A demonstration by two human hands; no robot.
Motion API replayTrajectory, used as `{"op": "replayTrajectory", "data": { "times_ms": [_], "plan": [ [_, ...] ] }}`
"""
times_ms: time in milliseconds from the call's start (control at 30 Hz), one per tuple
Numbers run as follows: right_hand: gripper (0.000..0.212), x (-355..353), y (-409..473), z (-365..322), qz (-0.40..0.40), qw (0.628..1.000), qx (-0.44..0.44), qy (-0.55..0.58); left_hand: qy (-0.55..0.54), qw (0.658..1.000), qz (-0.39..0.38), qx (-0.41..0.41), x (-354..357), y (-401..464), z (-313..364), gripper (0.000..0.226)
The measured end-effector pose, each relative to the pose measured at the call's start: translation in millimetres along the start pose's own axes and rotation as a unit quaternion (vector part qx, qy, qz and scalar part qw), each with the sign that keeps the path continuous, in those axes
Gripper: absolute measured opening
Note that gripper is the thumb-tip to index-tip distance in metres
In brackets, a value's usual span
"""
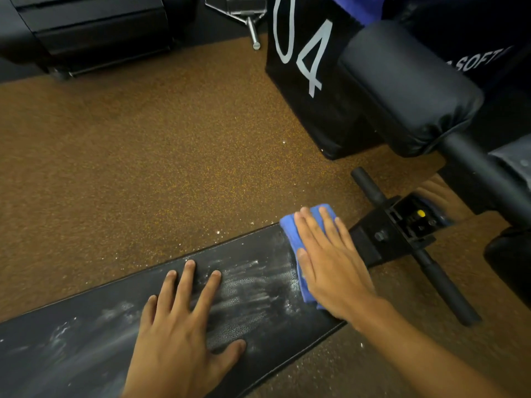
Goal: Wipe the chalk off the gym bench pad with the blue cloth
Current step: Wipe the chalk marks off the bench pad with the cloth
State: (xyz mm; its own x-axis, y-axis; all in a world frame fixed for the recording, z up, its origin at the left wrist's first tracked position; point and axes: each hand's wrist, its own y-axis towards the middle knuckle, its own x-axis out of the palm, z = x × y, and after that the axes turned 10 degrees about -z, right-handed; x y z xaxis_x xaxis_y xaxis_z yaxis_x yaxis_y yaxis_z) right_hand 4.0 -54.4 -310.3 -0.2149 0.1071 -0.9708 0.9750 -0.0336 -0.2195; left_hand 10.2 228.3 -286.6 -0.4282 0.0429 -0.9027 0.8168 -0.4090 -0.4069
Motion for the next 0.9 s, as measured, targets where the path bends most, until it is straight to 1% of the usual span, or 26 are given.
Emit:
{"op": "replayTrajectory", "data": {
  "times_ms": [67,100,133,233,300,333,400,467,533,567,633,700,733,767,800,900],
  "plan": [
    [0.060,0.6,-22.1,11.2,-0.016,0.999,-0.046,-0.011,-0.003,1.000,-0.002,0.001,-1.1,-0.2,0.4,0.113],
    [0.060,0.8,-24.7,17.6,-0.021,0.999,-0.048,-0.007,-0.005,1.000,-0.005,0.000,-1.7,-0.2,0.4,0.113],
    [0.061,0.4,-21.0,21.8,-0.020,0.999,-0.035,0.001,-0.008,1.000,-0.005,-0.001,-2.5,-0.1,0.1,0.113],
    [0.063,-3.8,18.8,17.8,-0.009,0.998,0.055,0.038,-0.006,1.000,-0.006,-0.001,-2.6,1.4,0.5,0.114],
    [0.063,-6.7,43.0,2.4,-0.005,0.996,0.073,0.049,0.003,1.000,-0.005,0.005,-1.2,2.1,-0.3,0.113],
    [0.063,-6.8,44.8,-5.2,0.000,0.997,0.060,0.044,0.007,1.000,-0.005,0.007,-0.5,1.9,-0.3,0.113],
    [0.061,-5.2,29.8,-12.6,-0.001,1.000,0.004,0.019,0.003,1.000,-0.003,0.006,-0.7,1.1,-0.4,0.113],
    [0.060,-3.7,3.6,-4.8,-0.011,0.999,-0.048,0.001,0.001,1.000,-0.003,0.003,-1.4,0.7,-0.1,0.114],
    [0.060,-4.2,-10.5,11.0,-0.013,0.998,-0.068,0.000,0.000,1.000,-0.007,0.004,-1.8,1.0,0.2,0.115],
    [0.061,-3.8,-8.8,16.3,-0.013,0.998,-0.059,0.001,-0.001,1.000,-0.007,0.005,-2.2,1.3,-0.1,0.115],
    [0.062,-4.7,10.0,16.1,-0.010,1.000,-0.007,0.008,-0.001,1.000,-0.007,0.006,-2.6,2.1,0.6,0.115],
    [0.063,-6.6,35.3,4.2,-0.004,0.998,0.053,0.030,0.000,1.000,-0.004,0.009,-2.0,2.7,0.7,0.113],
    [0.063,-7.4,42.4,-3.1,0.000,0.997,0.067,0.034,0.004,1.000,-0.001,0.011,-1.0,2.7,0.5,0.113],
    [0.062,-6.7,43.2,-7.9,0.004,0.998,0.063,0.031,0.008,1.000,-0.001,0.013,-0.3,2.5,0.5,0.112],
    [0.061,-5.7,37.8,-10.1,0.004,0.999,0.040,0.022,0.008,1.000,-0.003,0.012,-0.3,2.4,0.5,0.113],
    [0.060,-3.9,1.5,0.8,-0.019,0.998,-0.060,-0.014,0.004,1.000,-0.005,0.004,-1.0,1.9,0.3,0.114]
  ]
}}
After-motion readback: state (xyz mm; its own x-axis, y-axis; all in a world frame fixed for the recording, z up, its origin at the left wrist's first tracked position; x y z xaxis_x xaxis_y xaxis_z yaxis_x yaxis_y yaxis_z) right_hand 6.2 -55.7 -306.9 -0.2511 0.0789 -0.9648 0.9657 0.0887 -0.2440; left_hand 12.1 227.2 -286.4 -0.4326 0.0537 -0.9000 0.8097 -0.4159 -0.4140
